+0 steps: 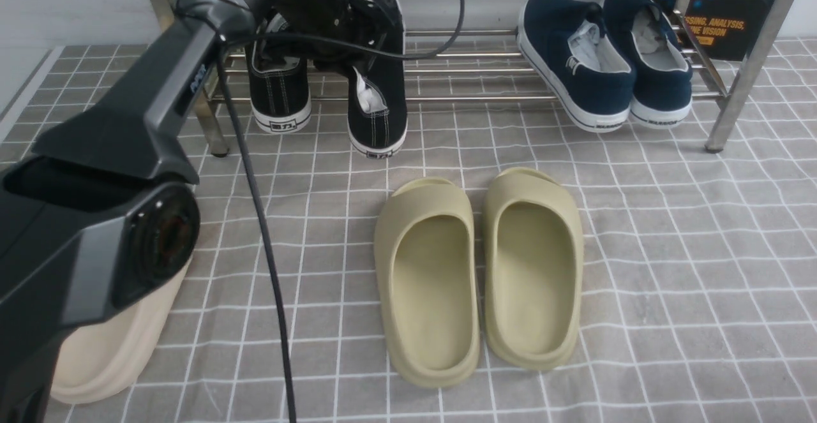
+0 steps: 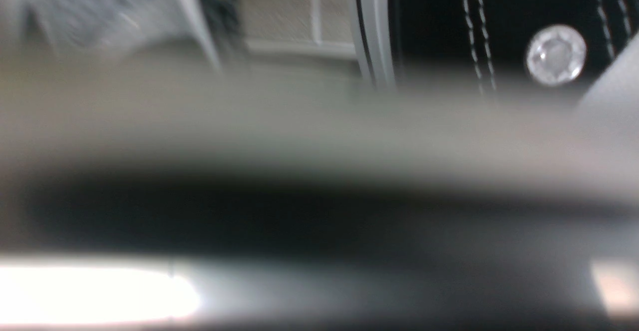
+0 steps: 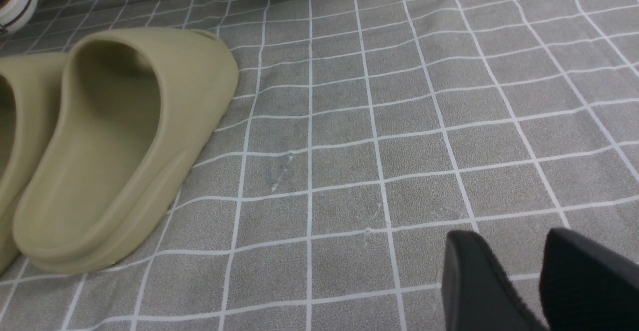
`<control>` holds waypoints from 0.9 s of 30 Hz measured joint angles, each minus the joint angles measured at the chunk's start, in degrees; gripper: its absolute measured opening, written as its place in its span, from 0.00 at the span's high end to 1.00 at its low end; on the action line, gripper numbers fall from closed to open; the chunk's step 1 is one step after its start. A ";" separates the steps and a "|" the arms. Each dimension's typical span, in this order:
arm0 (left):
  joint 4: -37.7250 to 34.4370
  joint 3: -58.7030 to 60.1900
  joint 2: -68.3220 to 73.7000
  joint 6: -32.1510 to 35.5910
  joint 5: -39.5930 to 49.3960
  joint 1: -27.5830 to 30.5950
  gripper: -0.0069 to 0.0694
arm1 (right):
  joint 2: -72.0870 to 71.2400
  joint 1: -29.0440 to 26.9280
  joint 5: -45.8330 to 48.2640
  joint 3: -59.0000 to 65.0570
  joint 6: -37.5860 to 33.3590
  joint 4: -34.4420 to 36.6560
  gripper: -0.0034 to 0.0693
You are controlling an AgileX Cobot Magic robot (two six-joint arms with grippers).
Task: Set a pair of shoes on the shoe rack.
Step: Use the left arm to put a shoe into the shoe rack
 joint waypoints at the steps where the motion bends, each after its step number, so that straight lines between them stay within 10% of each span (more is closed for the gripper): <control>1: 0.16 -0.13 0.13 -0.10 -0.17 0.00 0.80 | 0.00 0.00 0.00 0.00 0.00 0.00 0.62; 13: 5.49 -0.43 0.60 -2.24 -5.77 0.02 0.79 | 0.00 0.00 0.00 0.00 0.00 0.00 0.62; 22: 6.28 -0.43 -0.53 -2.30 -3.47 0.02 0.46 | 0.00 0.00 0.00 0.00 0.00 0.00 0.62; 27: 5.70 -0.99 -5.11 -0.44 0.85 0.02 0.43 | 0.00 0.00 0.00 0.00 0.00 0.00 0.62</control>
